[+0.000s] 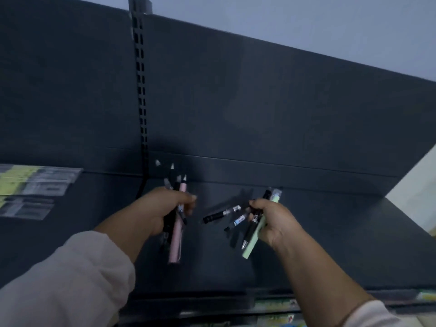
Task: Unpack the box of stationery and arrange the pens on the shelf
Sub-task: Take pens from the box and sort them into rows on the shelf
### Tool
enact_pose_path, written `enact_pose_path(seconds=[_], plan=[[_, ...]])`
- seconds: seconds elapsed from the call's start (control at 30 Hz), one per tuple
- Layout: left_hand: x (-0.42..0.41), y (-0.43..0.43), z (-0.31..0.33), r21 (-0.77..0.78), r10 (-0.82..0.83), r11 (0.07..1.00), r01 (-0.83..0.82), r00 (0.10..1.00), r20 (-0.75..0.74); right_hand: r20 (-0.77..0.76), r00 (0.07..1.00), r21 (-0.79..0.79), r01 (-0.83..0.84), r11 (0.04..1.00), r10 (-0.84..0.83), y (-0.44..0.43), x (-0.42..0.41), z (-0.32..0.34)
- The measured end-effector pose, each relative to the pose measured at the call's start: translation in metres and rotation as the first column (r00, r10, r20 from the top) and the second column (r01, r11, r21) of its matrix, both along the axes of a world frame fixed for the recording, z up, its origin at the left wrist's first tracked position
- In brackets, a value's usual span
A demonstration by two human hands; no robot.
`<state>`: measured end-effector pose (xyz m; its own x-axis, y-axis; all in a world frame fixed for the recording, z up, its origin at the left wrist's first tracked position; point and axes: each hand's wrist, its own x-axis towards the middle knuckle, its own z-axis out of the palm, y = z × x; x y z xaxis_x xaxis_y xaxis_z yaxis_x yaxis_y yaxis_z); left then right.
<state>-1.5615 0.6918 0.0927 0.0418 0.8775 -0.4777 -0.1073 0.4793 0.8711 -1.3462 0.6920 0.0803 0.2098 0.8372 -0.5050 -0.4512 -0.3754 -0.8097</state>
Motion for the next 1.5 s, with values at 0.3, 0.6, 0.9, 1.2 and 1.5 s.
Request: enact_pose_path(seconds=[0.3, 0.6, 0.9, 1.2, 1.5], plan=[[0.006, 0.021, -0.033, -0.115, 0.335, 0.937, -0.330, 0.942, 0.028, -0.051, 0.998, -0.091, -0.032, 0.995, 0.028, 0.097, 0.000, -0.045], [0.066, 0.023, -0.042, -0.107, 0.468, 0.880, -0.462, 0.882, 0.042, 0.010, 0.996, -0.056, -0.086, 0.995, 0.086, 0.119, 0.028, -0.061], [0.114, 0.039, -0.031, -0.100, 0.382, 0.921, -0.376, 0.922, 0.058, 0.027, 0.999, 0.021, 0.033, 0.999, -0.033, 0.121, 0.103, -0.058], [0.156, 0.053, -0.029, -0.140, 0.299, 0.947, -0.290, 0.953, 0.048, -0.114, 0.989, -0.139, 0.073, 0.988, -0.089, 0.118, 0.144, -0.051], [0.169, 0.058, -0.023, -0.113, 0.245, 0.965, -0.236, 0.966, 0.079, -0.197, 0.962, -0.051, -0.203, 0.978, 0.189, 0.098, 0.150, -0.037]])
